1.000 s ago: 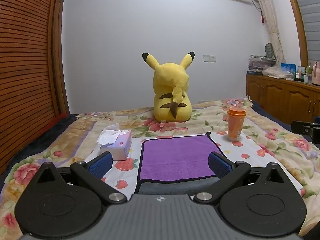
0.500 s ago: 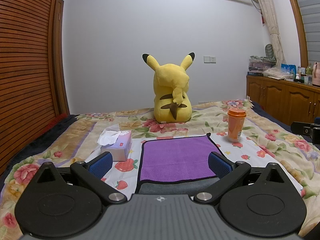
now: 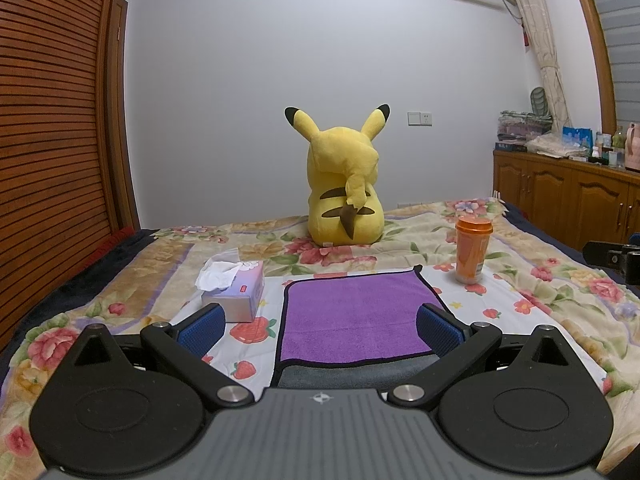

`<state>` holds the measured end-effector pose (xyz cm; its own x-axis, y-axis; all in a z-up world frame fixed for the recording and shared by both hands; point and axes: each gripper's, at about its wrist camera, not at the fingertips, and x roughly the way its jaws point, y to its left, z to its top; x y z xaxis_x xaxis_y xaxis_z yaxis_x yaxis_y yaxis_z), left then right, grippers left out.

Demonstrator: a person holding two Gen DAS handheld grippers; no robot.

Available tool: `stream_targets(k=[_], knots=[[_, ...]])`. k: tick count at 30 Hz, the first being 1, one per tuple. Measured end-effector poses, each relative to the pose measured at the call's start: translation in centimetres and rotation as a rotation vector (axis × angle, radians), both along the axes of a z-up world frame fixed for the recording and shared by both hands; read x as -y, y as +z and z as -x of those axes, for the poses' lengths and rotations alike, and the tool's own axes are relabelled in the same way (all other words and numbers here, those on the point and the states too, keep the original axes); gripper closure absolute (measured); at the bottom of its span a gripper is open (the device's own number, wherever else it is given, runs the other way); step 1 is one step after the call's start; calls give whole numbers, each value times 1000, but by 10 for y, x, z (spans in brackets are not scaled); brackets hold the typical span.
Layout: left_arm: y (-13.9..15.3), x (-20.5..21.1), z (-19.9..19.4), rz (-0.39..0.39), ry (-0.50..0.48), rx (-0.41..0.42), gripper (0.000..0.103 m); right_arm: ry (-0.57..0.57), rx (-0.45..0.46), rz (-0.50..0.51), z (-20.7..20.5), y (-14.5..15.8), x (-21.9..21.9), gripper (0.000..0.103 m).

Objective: Fold towel

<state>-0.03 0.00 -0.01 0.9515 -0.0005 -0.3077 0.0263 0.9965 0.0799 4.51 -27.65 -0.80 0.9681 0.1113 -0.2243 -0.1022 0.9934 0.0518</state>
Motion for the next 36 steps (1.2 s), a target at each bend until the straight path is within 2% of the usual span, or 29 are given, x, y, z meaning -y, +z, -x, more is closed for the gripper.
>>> stream_targets(k=[36], knots=[[-2, -2, -4, -7, 0, -18, 0, 1, -5, -3, 1, 1, 1, 0]])
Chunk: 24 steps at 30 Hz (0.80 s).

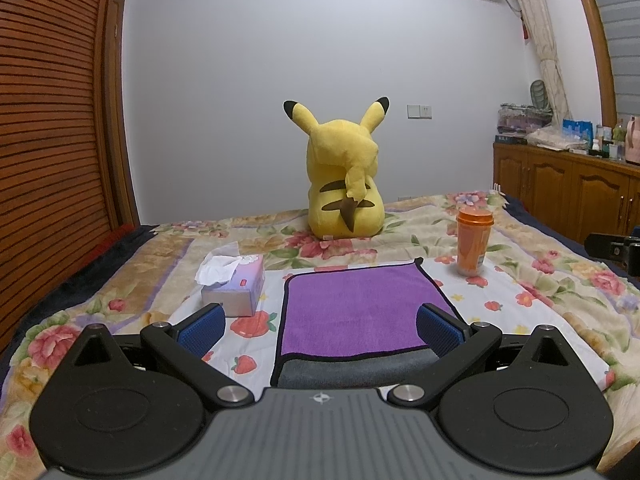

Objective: Fold towel

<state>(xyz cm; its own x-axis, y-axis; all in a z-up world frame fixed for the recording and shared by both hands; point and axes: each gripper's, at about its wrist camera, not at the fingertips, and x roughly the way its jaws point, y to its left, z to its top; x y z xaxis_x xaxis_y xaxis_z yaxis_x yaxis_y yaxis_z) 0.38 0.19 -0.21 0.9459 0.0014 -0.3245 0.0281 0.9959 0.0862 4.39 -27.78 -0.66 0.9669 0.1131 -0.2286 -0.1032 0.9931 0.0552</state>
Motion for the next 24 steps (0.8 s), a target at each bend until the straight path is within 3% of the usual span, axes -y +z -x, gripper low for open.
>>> stream_targets(k=[24], knots=[[-20, 3, -33, -35, -17, -146, 0, 54, -93, 66, -30, -18, -22, 0]])
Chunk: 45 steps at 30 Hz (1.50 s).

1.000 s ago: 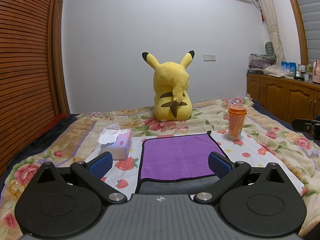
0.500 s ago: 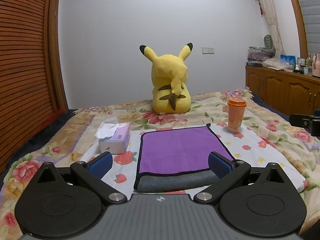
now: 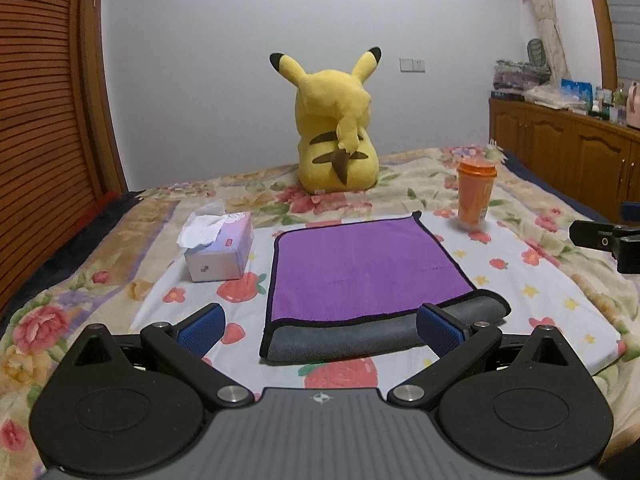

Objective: Fold towel

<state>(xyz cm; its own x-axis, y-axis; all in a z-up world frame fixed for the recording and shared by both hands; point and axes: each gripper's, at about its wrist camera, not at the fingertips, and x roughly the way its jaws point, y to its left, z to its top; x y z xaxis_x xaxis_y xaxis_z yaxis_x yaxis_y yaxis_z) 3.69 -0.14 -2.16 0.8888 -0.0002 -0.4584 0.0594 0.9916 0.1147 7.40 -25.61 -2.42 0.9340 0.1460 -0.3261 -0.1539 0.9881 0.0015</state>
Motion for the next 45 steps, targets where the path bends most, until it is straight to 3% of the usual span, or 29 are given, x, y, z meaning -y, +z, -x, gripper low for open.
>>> stream_targets(k=[14, 36, 45], knots=[[-11, -5, -33, -32, -2, -56, 0, 14, -59, -12, -26, -10, -1, 0], [-24, -29, -85, 5, 1, -119, 0, 94, -174, 46, -73, -34, -19, 0], [-40, -43, -113, -5, -15, -178, 6, 121, -230, 63, -89, -46, -24, 0]])
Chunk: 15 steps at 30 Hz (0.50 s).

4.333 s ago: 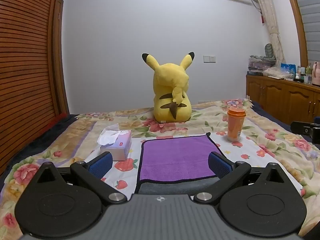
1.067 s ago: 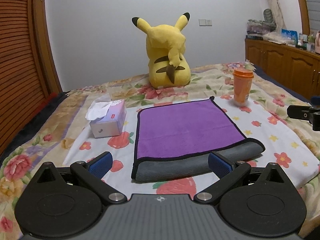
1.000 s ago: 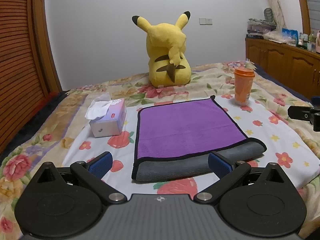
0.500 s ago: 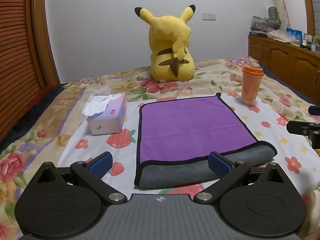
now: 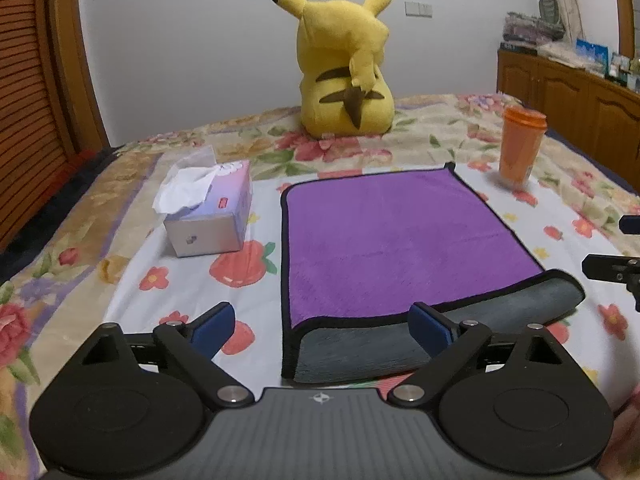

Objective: Fold towel

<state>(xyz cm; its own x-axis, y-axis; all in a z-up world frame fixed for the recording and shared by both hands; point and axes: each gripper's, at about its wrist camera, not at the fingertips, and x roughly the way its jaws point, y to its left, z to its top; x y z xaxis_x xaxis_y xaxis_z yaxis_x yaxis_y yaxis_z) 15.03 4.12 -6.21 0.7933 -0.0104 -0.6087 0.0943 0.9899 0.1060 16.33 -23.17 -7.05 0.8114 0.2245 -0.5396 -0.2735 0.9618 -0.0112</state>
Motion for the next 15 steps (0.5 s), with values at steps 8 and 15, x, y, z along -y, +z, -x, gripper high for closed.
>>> stream_targets(k=[8, 15], knots=[[-9, -11, -22, 8, -18, -24, 12, 17, -32, 24, -13, -9, -6, 0], [-21, -17, -37, 23, -49, -94, 30, 34, -66, 35, -24, -17, -8, 4]])
